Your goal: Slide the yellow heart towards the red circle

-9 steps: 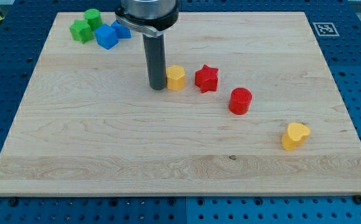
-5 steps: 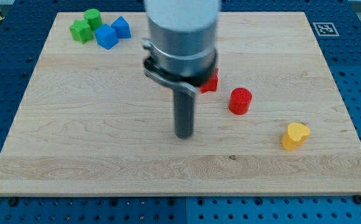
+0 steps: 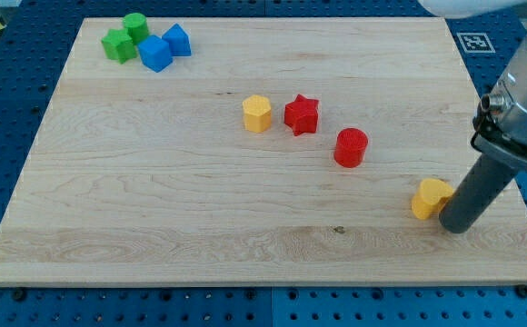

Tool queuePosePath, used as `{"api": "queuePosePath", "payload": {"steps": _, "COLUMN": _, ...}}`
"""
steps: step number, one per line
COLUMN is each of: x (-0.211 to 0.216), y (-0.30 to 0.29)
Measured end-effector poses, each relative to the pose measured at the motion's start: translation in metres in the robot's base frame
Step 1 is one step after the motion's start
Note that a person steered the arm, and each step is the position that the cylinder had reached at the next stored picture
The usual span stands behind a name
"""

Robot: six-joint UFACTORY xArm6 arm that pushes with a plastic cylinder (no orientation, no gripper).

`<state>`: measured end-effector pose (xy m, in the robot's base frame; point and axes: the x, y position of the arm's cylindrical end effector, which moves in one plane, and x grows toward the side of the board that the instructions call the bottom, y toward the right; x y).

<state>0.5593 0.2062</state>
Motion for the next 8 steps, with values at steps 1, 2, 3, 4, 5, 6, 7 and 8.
{"api": "queuePosePath", "payload": {"steps": 1, "x": -0.002, "y": 0.000}}
{"api": "queuePosePath", "payload": {"steps": 2, "x": -0.002, "y": -0.002}}
{"api": "queuePosePath", "payload": {"steps": 3, "x": -0.010, "y": -0.012}}
{"api": "queuePosePath", "payload": {"steps": 4, "x": -0.014, "y": -0.019}}
{"api": "queuePosePath", "payload": {"steps": 5, "x": -0.014, "y": -0.004}}
{"api": "queuePosePath", "payload": {"steps": 6, "x": -0.016, "y": 0.018}}
{"api": "queuePosePath", "payload": {"steps": 7, "x": -0.017, "y": 0.018}}
{"api": "queuePosePath", "payload": {"steps": 8, "x": -0.025, "y": 0.010}}
